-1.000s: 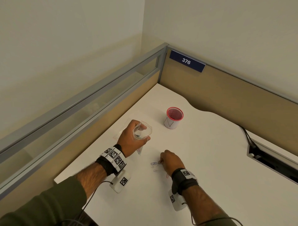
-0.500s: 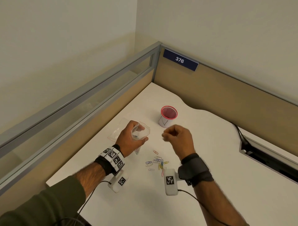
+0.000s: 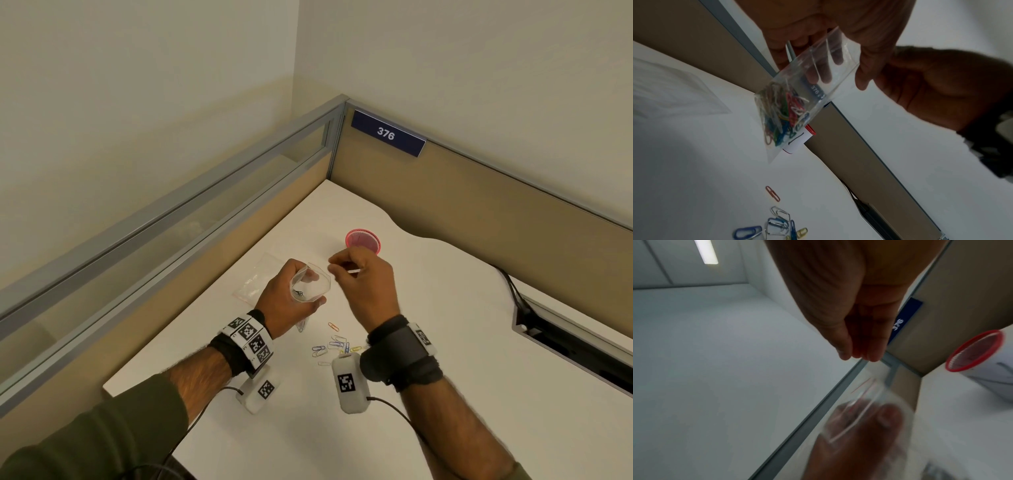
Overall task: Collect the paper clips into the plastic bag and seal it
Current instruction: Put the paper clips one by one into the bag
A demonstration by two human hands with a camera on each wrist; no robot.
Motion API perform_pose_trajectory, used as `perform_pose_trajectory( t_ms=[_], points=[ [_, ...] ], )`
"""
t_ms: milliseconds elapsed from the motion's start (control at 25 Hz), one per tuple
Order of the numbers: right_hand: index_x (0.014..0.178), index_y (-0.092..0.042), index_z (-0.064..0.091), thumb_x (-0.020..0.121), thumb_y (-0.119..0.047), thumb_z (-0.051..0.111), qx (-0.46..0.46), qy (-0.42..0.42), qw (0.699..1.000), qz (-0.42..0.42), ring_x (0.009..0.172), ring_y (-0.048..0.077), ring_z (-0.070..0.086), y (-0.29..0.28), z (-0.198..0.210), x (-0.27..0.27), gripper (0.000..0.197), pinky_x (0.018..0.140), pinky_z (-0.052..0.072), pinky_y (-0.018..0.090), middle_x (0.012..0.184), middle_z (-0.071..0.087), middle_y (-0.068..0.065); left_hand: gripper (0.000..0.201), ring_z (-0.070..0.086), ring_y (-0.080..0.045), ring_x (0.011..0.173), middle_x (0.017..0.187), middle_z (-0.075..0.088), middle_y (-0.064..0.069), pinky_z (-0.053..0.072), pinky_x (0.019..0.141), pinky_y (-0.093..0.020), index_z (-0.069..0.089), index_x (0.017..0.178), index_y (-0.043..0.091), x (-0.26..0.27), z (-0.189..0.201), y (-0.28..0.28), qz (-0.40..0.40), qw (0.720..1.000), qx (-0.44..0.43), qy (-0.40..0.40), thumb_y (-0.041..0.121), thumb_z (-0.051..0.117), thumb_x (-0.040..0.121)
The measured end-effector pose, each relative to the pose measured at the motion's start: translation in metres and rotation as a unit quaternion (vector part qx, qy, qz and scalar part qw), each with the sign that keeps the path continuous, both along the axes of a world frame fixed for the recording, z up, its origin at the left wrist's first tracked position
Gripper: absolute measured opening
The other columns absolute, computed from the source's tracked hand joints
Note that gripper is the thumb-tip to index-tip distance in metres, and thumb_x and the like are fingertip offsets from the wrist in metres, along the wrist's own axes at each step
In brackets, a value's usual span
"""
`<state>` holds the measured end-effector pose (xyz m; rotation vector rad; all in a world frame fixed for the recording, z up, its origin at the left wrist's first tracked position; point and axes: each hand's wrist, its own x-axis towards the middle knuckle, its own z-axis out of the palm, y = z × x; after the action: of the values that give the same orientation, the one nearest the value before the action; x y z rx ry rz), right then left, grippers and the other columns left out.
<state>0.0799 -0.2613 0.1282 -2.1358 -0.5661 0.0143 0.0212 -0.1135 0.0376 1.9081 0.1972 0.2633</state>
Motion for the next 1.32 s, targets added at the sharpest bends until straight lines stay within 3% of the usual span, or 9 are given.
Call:
perform_pose_trajectory(
  t_ms=[80,160,280,400,600,760,960,1200,1320],
  points=[
    [0.094,-0.016,0.07,0.088,-0.014,0.065,-0.023,0.006,0.999,-0.033,0.082,0.011,0.062,-0.017,-0.02,0.016,0.007,0.078,0.05,0.019,0.092,0.067,-0.003,0.045,0.06,-0.01,0.11,0.109,0.063,0.008,0.049,0.091,-0.026,0.052,0.111,0.021,-0.004,0.001,0.004,0.001,1.0,-0.009,-0.007,0.022,0.082,0.077],
    [0.1,-0.016,0.069,0.089,-0.015,0.063,-0.135,0.036,0.989,-0.046,0.09,0.014,0.062,-0.036,-0.058,0.03,0.012,0.083,0.047,0.022,0.101,0.067,0.0,0.045,0.06,-0.011,0.112,0.109,0.064,0.007,0.049,0.093,-0.029,0.054,0.111,0.02,-0.007,0.0,0.008,0.004,1.0,-0.017,-0.007,0.022,0.082,0.076],
    [0.115,-0.013,0.063,0.091,-0.012,0.055,-0.331,0.122,0.935,-0.038,0.113,0.024,0.057,-0.06,-0.12,0.028,0.026,0.097,0.044,0.029,0.123,0.06,0.008,0.045,0.06,-0.009,0.112,0.109,0.064,0.009,0.051,0.096,-0.036,0.054,0.11,0.022,-0.01,-0.002,0.013,0.012,1.0,-0.024,-0.001,0.024,0.082,0.075],
    [0.118,-0.007,0.059,0.092,-0.01,0.048,-0.396,0.167,0.9,-0.065,0.117,0.031,0.055,-0.063,-0.151,0.008,0.028,0.099,0.046,0.035,0.125,0.053,0.014,0.047,0.06,-0.01,0.115,0.111,0.064,0.007,0.051,0.098,-0.042,0.054,0.109,0.022,-0.01,-0.004,0.015,0.013,0.999,-0.037,-0.004,0.035,0.079,0.071],
    [0.112,-0.008,0.063,0.091,-0.008,0.046,-0.371,0.144,0.917,-0.017,0.111,0.03,0.058,-0.041,-0.159,-0.003,0.027,0.095,0.046,0.033,0.119,0.058,0.014,0.045,0.059,-0.011,0.116,0.111,0.064,0.006,0.05,0.099,-0.041,0.054,0.11,0.02,-0.008,-0.003,0.011,0.013,0.999,-0.036,0.004,0.026,0.081,0.075],
    [0.124,-0.015,0.059,0.09,-0.003,0.045,-0.348,0.118,0.93,0.02,0.12,0.026,0.049,-0.032,-0.152,0.018,0.038,0.102,0.043,0.033,0.126,0.054,0.008,0.044,0.06,-0.012,0.115,0.111,0.064,0.005,0.05,0.098,-0.036,0.054,0.111,0.019,-0.009,0.0,0.011,0.014,1.0,-0.023,-0.001,0.021,0.082,0.077],
    [0.129,-0.016,0.053,0.085,-0.002,0.052,-0.404,0.058,0.897,0.169,0.118,0.025,0.044,-0.032,-0.156,0.009,0.046,0.097,0.046,0.034,0.128,0.045,0.005,0.044,0.06,-0.011,0.115,0.111,0.064,0.005,0.05,0.097,-0.034,0.054,0.11,0.019,-0.009,0.002,0.018,0.024,0.999,-0.028,-0.007,0.019,0.082,0.076],
    [0.125,-0.023,0.06,0.087,-0.002,0.052,-0.349,0.076,0.918,0.172,0.117,0.02,0.05,-0.076,-0.161,-0.008,0.044,0.096,0.043,0.025,0.121,0.055,-0.001,0.044,0.06,-0.009,0.114,0.109,0.063,0.008,0.049,0.095,-0.031,0.054,0.112,0.017,-0.012,0.0,0.019,0.033,0.999,-0.034,0.004,0.018,0.082,0.078],
    [0.137,-0.025,0.048,0.084,-0.015,0.064,-0.361,0.088,0.909,0.191,0.124,0.017,0.043,-0.091,-0.158,-0.006,0.056,0.103,0.04,0.025,0.132,0.046,-0.004,0.043,0.06,-0.008,0.114,0.11,0.064,0.007,0.049,0.097,-0.033,0.054,0.11,0.019,-0.014,-0.003,0.017,0.028,0.999,-0.037,0.004,0.018,0.082,0.078]
  ],
)
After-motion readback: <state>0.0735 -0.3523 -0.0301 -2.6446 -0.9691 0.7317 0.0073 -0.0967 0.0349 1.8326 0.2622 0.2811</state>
